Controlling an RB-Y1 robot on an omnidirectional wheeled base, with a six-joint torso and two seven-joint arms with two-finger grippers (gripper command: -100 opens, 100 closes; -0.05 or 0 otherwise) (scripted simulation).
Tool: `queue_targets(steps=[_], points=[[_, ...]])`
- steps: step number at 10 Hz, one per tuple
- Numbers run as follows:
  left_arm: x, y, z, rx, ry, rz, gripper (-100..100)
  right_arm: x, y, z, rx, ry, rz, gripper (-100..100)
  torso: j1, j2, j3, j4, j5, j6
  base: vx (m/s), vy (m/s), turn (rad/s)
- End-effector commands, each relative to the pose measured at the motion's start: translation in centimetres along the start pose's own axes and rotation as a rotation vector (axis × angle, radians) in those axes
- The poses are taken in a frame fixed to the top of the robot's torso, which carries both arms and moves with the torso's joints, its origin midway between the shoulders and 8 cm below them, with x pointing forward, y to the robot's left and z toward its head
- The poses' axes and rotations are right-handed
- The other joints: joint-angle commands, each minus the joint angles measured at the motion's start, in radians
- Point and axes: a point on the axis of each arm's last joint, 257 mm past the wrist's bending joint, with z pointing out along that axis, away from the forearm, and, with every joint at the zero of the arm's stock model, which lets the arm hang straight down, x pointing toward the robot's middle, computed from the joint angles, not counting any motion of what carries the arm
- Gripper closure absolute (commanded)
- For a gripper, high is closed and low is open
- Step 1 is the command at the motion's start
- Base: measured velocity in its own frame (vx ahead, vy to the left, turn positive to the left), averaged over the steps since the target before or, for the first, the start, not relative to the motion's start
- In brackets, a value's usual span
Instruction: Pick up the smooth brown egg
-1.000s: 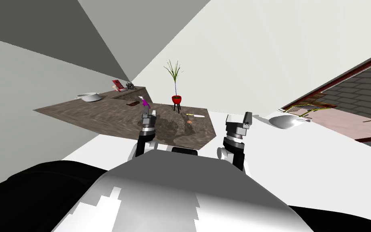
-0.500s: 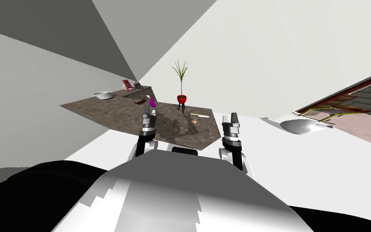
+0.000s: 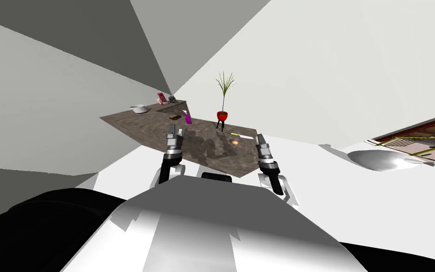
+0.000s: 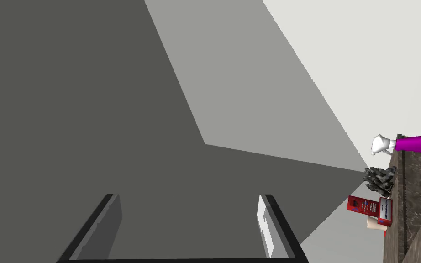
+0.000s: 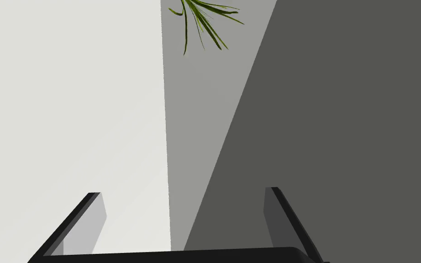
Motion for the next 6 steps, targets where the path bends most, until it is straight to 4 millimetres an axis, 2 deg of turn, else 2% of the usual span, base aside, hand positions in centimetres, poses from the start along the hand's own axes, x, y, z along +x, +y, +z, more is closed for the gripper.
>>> queue_targets(steps=[1,3,4,6], points=[[0.0,0.0,0.0,0.0,0.0,0.0,0,1.3,-1.1,-0.2,0.007,0.064,-0.076,-100,0.0,0.0,0.0,0.0,0.0,0.0,-0.035,0.074,0.116],[0.0,0.0,0.0,0.0,0.0,0.0,0,3.1,-2.9,-0.6,0.017,0.161,-0.189,-100,0.001,0.001,0.0,0.0,0.0,-0.001,-0.056,0.106,0.245],[0.0,0.0,0.0,0.0,0.0,0.0,0,3.2,-2.9,-0.6,0.016,0.172,-0.204,-100,0.002,0.002,0.001,0.0,0.0,-0.001,-0.036,0.092,0.063],[0.0,0.0,0.0,0.0,0.0,0.0,0,4.8,-5.1,-1.4,0.024,0.274,-0.326,-100,0.001,0.0,0.0,0.0,0.0,0.0,-0.032,0.104,0.162]])
